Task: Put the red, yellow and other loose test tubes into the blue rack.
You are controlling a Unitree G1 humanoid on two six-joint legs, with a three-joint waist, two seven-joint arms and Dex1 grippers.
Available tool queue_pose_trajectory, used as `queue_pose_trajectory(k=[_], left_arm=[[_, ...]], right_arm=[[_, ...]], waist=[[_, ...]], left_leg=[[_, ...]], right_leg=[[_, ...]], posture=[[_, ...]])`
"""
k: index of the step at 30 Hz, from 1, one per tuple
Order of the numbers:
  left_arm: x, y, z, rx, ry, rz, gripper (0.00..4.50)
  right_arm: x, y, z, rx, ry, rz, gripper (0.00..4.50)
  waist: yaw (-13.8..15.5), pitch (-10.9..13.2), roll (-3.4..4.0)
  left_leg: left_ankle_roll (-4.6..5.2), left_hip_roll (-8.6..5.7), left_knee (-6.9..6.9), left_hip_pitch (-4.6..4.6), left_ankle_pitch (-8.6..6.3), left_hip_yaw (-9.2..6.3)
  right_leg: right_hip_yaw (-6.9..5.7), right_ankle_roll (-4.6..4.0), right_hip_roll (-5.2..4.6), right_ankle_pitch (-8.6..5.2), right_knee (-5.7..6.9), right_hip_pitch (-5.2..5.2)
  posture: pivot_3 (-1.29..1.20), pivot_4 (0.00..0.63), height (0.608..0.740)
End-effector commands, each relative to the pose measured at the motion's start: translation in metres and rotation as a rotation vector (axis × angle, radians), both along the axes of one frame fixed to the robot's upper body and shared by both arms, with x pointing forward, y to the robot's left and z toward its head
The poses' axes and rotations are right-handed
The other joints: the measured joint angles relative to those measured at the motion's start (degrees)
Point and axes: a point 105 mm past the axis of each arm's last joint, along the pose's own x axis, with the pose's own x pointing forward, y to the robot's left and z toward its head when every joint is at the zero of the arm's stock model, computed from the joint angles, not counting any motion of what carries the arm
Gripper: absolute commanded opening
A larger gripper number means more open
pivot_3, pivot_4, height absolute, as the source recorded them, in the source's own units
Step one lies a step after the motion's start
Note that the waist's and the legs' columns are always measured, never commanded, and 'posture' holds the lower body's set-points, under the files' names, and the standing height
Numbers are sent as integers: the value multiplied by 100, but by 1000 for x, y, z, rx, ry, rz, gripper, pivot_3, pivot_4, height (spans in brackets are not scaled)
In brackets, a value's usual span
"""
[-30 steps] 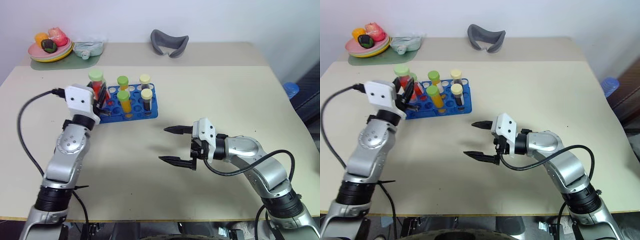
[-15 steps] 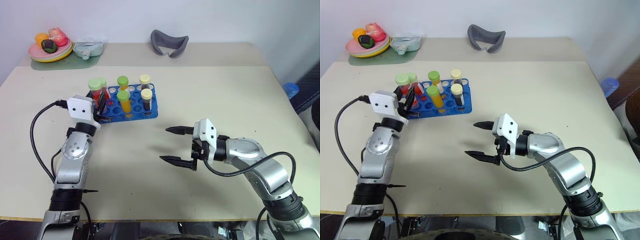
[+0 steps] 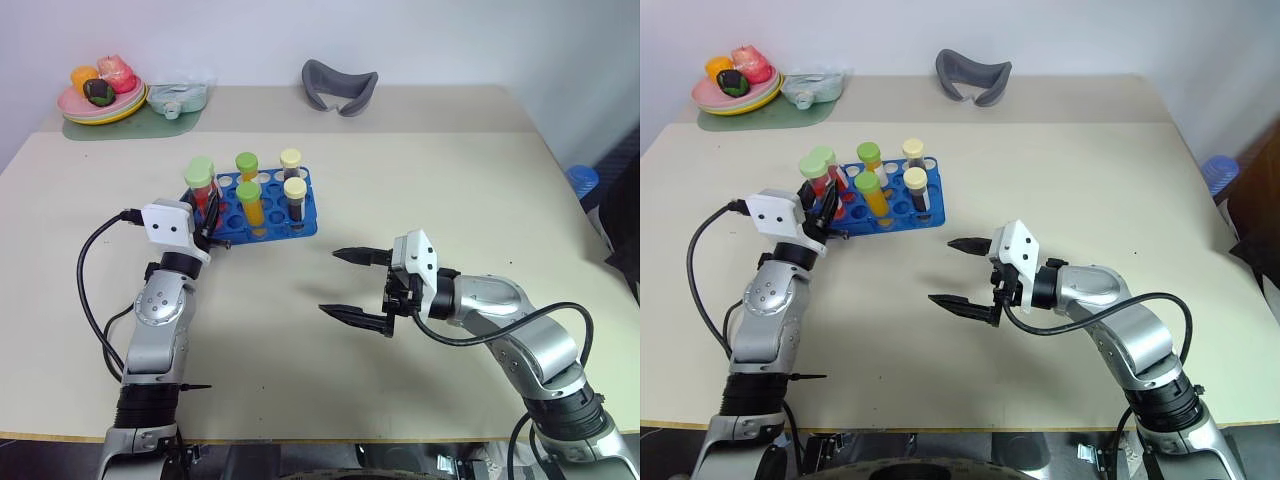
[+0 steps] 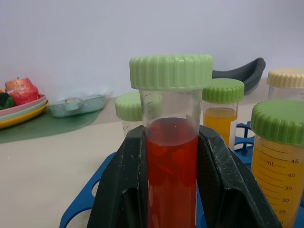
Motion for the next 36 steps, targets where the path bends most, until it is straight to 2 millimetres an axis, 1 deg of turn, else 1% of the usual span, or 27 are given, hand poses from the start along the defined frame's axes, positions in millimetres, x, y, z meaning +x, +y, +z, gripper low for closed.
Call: queue_pose_trajectory(k=[1, 8, 10, 13, 14, 15, 16, 19, 21, 25, 28, 29, 31, 32, 33, 36], left_arm=[[-3, 2, 4, 11, -34, 7, 786], [-5, 4, 0, 13, -29, 15, 786], [-6, 4, 0, 7, -28, 17, 1832], [-6, 1, 3, -1, -29, 18, 3216], [-7, 0, 5, -5, -31, 21, 3797], [-8, 0, 7, -9, -33, 25, 4248], [-10, 2, 9, -14, -34, 28, 4440], [-20, 8, 18, -22, -40, 40, 4440], [-31, 17, 27, -29, -47, 52, 4440], [-54, 35, 38, -15, -24, 53, 4440], [-70, 47, 41, 8, 16, 50, 4440], [-77, 55, 38, 21, 47, 53, 4440], [-94, 78, 20, 54, 151, 79, 4440], [-102, 86, 13, 85, 195, 95, 4440], [-108, 92, 4, 99, 238, 101, 4440], [-124, 103, -12, 146, 309, 112, 4440]], right_arm=[[-4, 1, 11, 41, -28, 5, 4500], [-4, 2, 7, 58, -20, -13, 4500], [-3, 2, 6, 60, -18, -19, 4500], [-3, 1, 6, 62, -17, -25, 4500], [-2, 1, 6, 62, -17, -28, 4500], [-2, 0, 6, 63, -17, -33, 4500], [-1, -1, 6, 64, -19, -40, 4500], [2, -5, 6, 56, -25, -64, 4500], [4, -11, 5, 50, -27, -88, 4500], [10, -29, 4, 21, -30, -146, 4500], [15, -48, 4, -7, -30, -195, 4500], [18, -58, 4, -26, -32, -221, 4500], [24, -81, 1, -70, -39, -286, 4500], [27, -92, 0, -88, -40, -314, 4500], [30, -100, -1, -102, -42, -335, 4500], [37, -119, -4, -132, -42, -373, 4500]], waist=[[-2, 0, 0], [-7, 0, 0], [-10, 0, 0], [-4, 0, 0], [-3, 0, 0], [-4, 0, 0], [-6, 0, 0], [-19, 0, 0], [-16, 0, 0], [-8, 0, 0], [-7, 0, 0], [-4, 0, 0], [-29, 0, 1], [-36, 1, 2], [-33, 1, 3], [-10, 1, 2]], left_leg=[[0, 0, 0, 0, 0, 0], [0, 0, -1, 0, 0, 0], [0, 0, -1, 0, 0, 0], [0, 0, -1, 0, 0, -1], [0, 0, -1, 0, 0, -1], [0, 0, 0, 0, 0, -1], [0, 0, 0, 0, 0, -1], [0, 0, -2, 0, 0, -1], [0, 1, -2, 0, 0, -1], [1, 3, -4, 0, 0, -1], [1, 2, -1, 1, -1, -1], [2, 2, -1, 0, -1, 0], [3, 3, -3, 1, -2, -1], [6, 3, -6, 5, -3, 4], [11, 3, -7, 6, -6, 7], [12, 3, -4, 6, -7, 7]], right_leg=[[0, 0, 0, 0, 0, 0], [0, 0, 1, 0, 0, -1], [0, 0, 1, 0, 0, 0], [0, 0, 1, 0, 1, -1], [0, 0, 1, 0, 0, 0], [0, 0, 1, 0, 0, 0], [0, 0, 1, 0, 0, 0], [0, 0, 1, 0, 1, -1], [0, 0, 1, 0, 1, -1], [0, 0, 2, 0, 1, -2], [1, 0, 1, 0, -1, 3], [1, 0, 1, 0, -1, 3], [0, -1, 3, -1, -2, 2], [4, -2, 3, -1, -3, 1], [6, -2, 3, -1, -4, 1], [5, -3, 3, -2, -6, 3]], posture=[[0, 150, 740], [0, 150, 740], [0, 150, 740], [0, 150, 740], [0, 150, 740], [0, 150, 740], [0, 150, 740], [0, 150, 740], [0, 150, 740], [0, 150, 740], [0, 150, 740], [0, 150, 740], [0, 150, 740], [0, 150, 740], [0, 150, 740], [0, 150, 740]])
